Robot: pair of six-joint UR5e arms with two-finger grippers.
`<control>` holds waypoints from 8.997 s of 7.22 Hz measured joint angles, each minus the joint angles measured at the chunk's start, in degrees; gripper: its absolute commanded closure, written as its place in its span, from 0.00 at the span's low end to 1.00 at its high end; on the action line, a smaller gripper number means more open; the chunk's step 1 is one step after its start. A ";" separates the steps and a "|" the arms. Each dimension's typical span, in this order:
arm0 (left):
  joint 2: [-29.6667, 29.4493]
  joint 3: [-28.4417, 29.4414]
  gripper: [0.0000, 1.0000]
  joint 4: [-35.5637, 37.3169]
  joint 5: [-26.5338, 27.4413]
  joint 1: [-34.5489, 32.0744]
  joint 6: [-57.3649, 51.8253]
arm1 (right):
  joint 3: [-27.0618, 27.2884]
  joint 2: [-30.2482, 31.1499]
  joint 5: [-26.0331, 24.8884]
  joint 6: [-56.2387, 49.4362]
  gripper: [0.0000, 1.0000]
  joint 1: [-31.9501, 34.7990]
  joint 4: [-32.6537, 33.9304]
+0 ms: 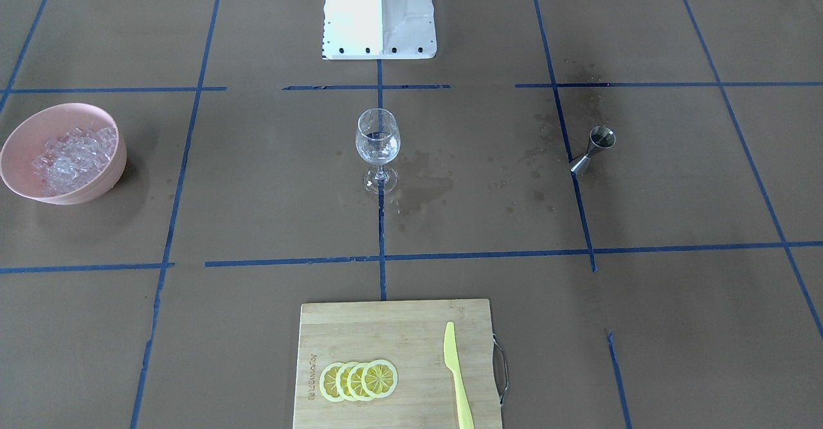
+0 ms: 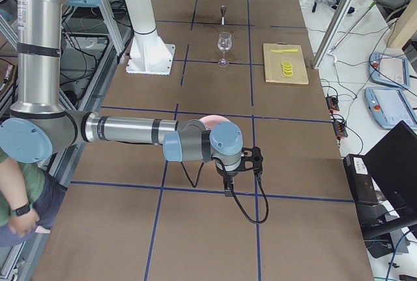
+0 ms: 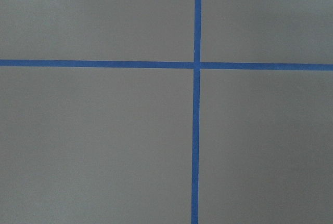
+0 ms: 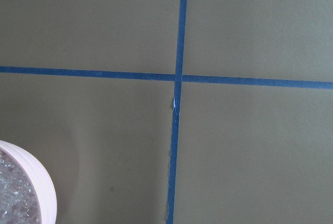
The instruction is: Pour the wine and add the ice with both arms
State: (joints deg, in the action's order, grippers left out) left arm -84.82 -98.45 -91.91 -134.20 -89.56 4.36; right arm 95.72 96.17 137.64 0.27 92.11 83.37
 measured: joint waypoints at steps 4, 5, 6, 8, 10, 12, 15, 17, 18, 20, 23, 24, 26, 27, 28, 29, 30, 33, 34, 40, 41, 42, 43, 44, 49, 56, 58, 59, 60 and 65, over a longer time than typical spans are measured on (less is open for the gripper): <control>-0.59 -12.28 0.00 -0.12 -0.15 0.55 0.61 | 0.18 -0.16 0.12 -0.03 0.00 0.00 -0.56; -0.68 -16.09 0.00 -1.25 -0.17 1.67 2.39 | 0.41 -0.18 0.17 -0.21 0.00 -0.18 -1.73; -0.58 -19.45 0.00 -3.95 -0.16 3.71 6.60 | 1.00 -0.28 0.15 -0.37 0.00 -0.52 -3.46; 1.74 -24.79 0.00 -14.15 0.99 11.73 23.70 | 1.00 -0.06 0.09 -0.17 0.00 -0.89 -4.98; 8.28 -26.62 0.00 -31.54 7.26 23.22 43.13 | 0.69 0.95 0.21 -0.14 0.00 -1.00 -5.41; 12.09 -27.08 0.00 -41.25 18.54 35.27 56.78 | 0.71 0.84 0.27 -0.03 0.00 -1.05 -5.44; 14.65 -28.64 0.00 -43.09 38.58 51.97 66.57 | 1.87 0.32 0.60 0.15 0.00 -1.35 -4.92; 15.03 -28.68 0.00 -41.37 55.72 66.63 75.14 | 4.19 0.08 0.94 2.47 0.00 -2.14 -3.11; 14.86 -28.37 0.00 -39.25 63.56 72.62 79.15 | 6.65 0.07 0.91 6.57 0.00 -3.32 -1.44; 13.75 -25.03 0.00 -36.80 75.15 79.07 83.21 | 11.08 0.30 0.35 16.48 0.00 -6.60 0.60; 11.07 -18.68 0.00 -36.26 86.38 81.51 85.70 | 16.73 1.33 -2.56 28.17 0.00 -11.69 0.82; 10.39 -17.20 0.00 -36.22 89.35 81.61 86.21 | 18.26 1.84 -3.61 30.17 0.00 -13.81 0.58; 7.23 -12.58 0.01 -36.21 95.45 81.65 87.07 | 19.29 2.84 -6.03 33.26 0.00 -18.05 -2.39; 4.92 -9.75 0.02 -36.20 97.80 81.66 87.70 | 19.37 3.15 -7.26 35.59 0.00 -20.32 -4.31; 2.51 -7.03 0.03 -36.17 100.23 81.65 88.02 | 19.39 3.26 -8.32 37.76 0.00 -22.31 -5.89; 0.53 -4.91 0.06 -36.15 103.00 81.66 88.13 | 19.41 3.29 -9.00 39.14 0.00 -23.69 -6.74; -0.43 -3.73 0.07 -36.15 105.67 81.65 88.17 | 19.41 3.31 -9.25 39.73 0.00 -24.44 -7.10; -0.89 -0.42 0.08 -36.20 109.94 81.66 88.19 | 19.41 3.35 -9.08 39.98 0.00 -24.91 -7.56; -0.93 0.11 0.12 -36.22 110.18 81.65 88.19 | 19.41 3.45 -8.94 39.98 0.00 -24.94 -7.61; -1.08 0.41 0.35 -36.31 110.21 82.77 88.31 | 19.44 4.42 -8.85 39.91 0.00 -24.96 -7.69; -1.20 0.49 0.44 -36.37 110.21 83.32 88.35 | 19.50 4.44 -8.85 39.90 0.00 -24.96 -7.69; -1.38 0.51 0.46 -36.39 110.21 83.67 88.36 | 19.58 4.48 -8.82 39.90 0.00 -24.96 -7.69; -1.44 0.53 0.46 -36.42 110.19 83.78 88.37 | 19.63 4.52 -8.80 39.90 0.00 -24.96 -7.69; -1.47 0.53 0.45 -36.46 110.17 83.82 88.37 | 19.71 4.53 -8.79 39.90 0.00 -24.96 -7.69; -1.47 0.89 0.45 -36.60 110.21 83.83 88.37 | 19.85 4.55 -8.81 39.90 0.00 -24.96 -7.69; -1.57 0.87 0.45 -36.76 110.21 83.85 88.37 | 19.85 4.55 -8.88 39.81 0.00 -24.96 -7.69; -1.58 0.78 0.45 -36.76 110.21 83.81 88.37 | 19.85 4.55 -8.88 39.81 0.00 -24.96 -7.69; -1.58 0.76 0.45 -36.76 110.21 83.75 88.37 | 19.81 4.55 -8.88 39.81 0.00 -24.96 -7.69; -1.58 0.77 0.45 -36.76 110.23 83.72 88.37 | 19.78 4.55 -8.88 39.81 0.00 -24.96 -7.69; -1.58 0.72 0.46 -36.84 110.35 83.12 88.20 | 19.77 4.55 -8.90 39.81 0.00 -24.96 -7.69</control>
State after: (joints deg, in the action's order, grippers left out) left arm -86.40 -97.73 -128.76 -23.85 -6.44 92.56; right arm 115.49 100.72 128.74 40.08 67.15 75.67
